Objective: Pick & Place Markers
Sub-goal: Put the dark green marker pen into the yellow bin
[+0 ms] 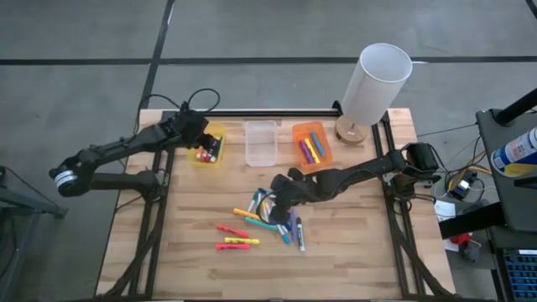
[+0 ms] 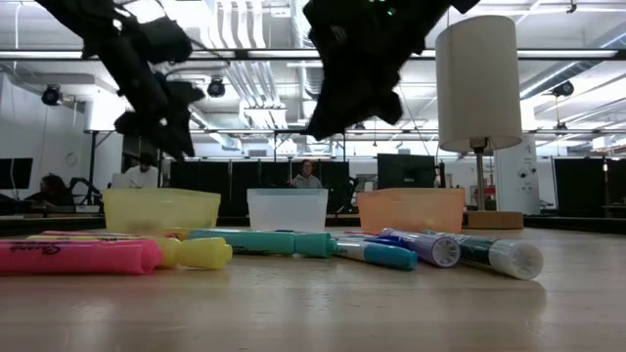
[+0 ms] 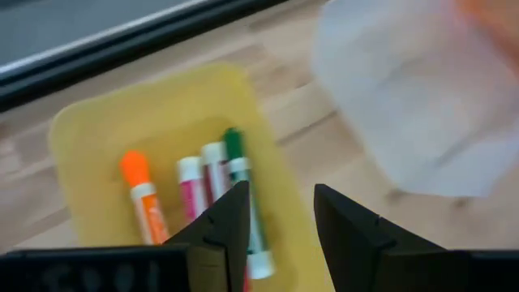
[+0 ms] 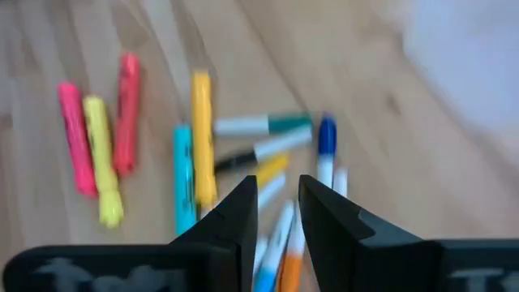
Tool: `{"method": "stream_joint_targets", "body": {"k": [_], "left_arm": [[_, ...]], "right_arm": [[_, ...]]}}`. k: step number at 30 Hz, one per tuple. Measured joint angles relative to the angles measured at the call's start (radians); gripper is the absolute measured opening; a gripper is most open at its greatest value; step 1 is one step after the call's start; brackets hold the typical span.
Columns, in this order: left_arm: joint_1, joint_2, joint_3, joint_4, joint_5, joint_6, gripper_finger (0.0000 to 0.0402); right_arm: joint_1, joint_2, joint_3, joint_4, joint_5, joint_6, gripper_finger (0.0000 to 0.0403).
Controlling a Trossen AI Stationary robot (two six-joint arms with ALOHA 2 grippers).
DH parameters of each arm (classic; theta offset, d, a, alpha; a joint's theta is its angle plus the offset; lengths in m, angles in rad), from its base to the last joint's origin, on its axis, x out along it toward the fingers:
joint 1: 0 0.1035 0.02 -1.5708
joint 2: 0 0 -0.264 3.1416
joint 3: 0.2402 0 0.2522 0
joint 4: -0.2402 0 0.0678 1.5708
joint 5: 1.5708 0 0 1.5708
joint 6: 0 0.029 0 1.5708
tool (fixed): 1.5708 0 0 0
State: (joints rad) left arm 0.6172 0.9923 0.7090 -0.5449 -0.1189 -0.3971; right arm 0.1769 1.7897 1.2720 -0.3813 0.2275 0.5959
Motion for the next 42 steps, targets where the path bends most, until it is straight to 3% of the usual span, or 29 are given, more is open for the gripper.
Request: {"method": "stream_joint_targets", "body": {"k": [5, 7, 15, 23, 31, 42], "left_arm": [[-0.095, -0.099, -0.001, 0.020, 0.001, -0.043, 0.0130], [-0.135, -0.132, -0.005, 0.050, 0.001, -0.048, 0.0130], [-0.290, -0.209, -0.011, 0.148, -0.002, -0.051, 0.0130], [-0.418, -0.209, -0.012, 0.255, 0.004, -0.030, 0.0130], [-0.458, -0.209, -0.012, 0.277, 0.026, -0.030, 0.0130], [-0.458, -0.209, -0.012, 0.272, 0.025, -0.024, 0.0130]], "right_arm": [[0.022, 0.000, 0.000, -0.127, -0.241, 0.206, 0.0078], [0.040, 0.000, -0.001, -0.169, -0.271, 0.255, 0.0076], [0.098, 0.000, -0.004, -0.246, -0.285, 0.390, 0.0077], [0.129, -0.001, -0.031, -0.293, -0.277, 0.471, 0.0069], [0.128, -0.002, -0.028, -0.302, -0.358, 0.567, 0.0067], [0.143, -0.002, -0.016, -0.355, -0.386, 0.730, 0.0050]]}}
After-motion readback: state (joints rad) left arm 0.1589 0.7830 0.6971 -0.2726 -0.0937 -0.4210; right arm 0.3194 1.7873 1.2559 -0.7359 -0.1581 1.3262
